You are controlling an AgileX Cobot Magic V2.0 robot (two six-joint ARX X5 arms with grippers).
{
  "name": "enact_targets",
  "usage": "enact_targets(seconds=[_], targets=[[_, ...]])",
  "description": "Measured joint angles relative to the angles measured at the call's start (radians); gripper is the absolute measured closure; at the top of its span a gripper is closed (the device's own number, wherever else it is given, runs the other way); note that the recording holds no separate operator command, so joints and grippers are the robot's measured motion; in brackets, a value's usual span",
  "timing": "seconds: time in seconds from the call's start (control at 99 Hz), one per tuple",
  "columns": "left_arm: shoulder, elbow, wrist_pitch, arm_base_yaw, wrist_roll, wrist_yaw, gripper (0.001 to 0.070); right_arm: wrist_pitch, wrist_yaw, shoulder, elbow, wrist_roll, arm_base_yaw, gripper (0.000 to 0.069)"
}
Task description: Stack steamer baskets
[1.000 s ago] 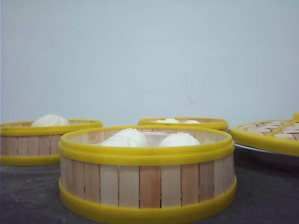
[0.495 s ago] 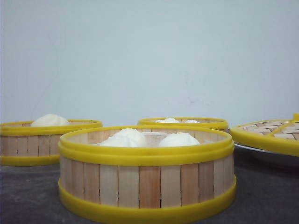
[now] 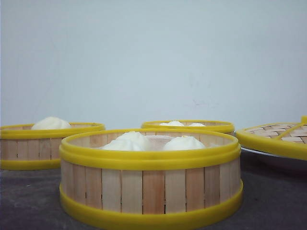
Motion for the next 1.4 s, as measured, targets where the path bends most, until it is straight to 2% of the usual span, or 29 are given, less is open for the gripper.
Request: enact_targets(seconds=[0.162, 0.333, 0.424, 0.495, 0.586, 0.637, 0.677, 0.707, 0.778, 0.818, 0.859, 0.93, 1.031, 1.404], targets=[[0.123, 0.174, -0.004, 0.0, -0.03, 0.0, 0.0686, -0.023, 0.0, 0.163, 0.204, -0.005, 0.0, 0.0685], [0.337, 0.415, -0.067, 0.0, -0.028, 0.0, 0.0686, -0.189, -0.006, 0.404, 0.499, -0.116, 0.0, 0.0685], [0.445, 0.54, -0.105, 0.0, -0.004, 0.011, 0.0686, -0.279, -0.032, 0.514, 0.663, -0.171, 0.0, 0.0685], [0.512, 0.608, -0.119, 0.0, 0.025, 0.041, 0.0686, -0.332, -0.057, 0.575, 0.763, -0.202, 0.0, 0.0685], [0.564, 0.644, -0.129, -0.001, 0.074, 0.081, 0.0683, -0.386, -0.082, 0.613, 0.845, -0.23, 0.0, 0.0685], [0.58, 0.644, -0.138, -0.004, 0.099, 0.089, 0.0652, -0.41, -0.083, 0.623, 0.869, -0.24, 0.001, 0.068], [0.589, 0.644, -0.149, -0.01, 0.114, 0.091, 0.0586, -0.422, -0.084, 0.626, 0.88, -0.245, 0.004, 0.065], [0.592, 0.644, -0.151, -0.012, 0.122, 0.092, 0.0516, -0.429, -0.084, 0.629, 0.885, -0.248, 0.009, 0.0601], [0.592, 0.644, -0.149, -0.021, 0.137, 0.094, 0.0334, -0.436, -0.084, 0.634, 0.896, -0.247, 0.022, 0.0404], [0.591, 0.644, -0.147, -0.026, 0.142, 0.097, 0.027, -0.436, -0.086, 0.639, 0.901, -0.245, 0.031, 0.0316], [0.591, 0.644, -0.145, -0.033, 0.146, 0.1, 0.0237, -0.436, -0.097, 0.649, 0.909, -0.242, 0.038, 0.0264], [0.591, 0.644, -0.145, -0.045, 0.147, 0.103, 0.0213, -0.436, -0.136, 0.675, 0.934, -0.235, 0.05, 0.0224], [0.591, 0.644, -0.145, -0.059, 0.146, 0.106, 0.0202, -0.443, -0.185, 0.731, 0.984, -0.215, 0.068, 0.0208], [0.591, 0.644, -0.145, -0.131, 0.145, 0.171, 0.02, -0.576, -0.187, 1.107, 1.238, -0.203, 0.164, 0.0205]])
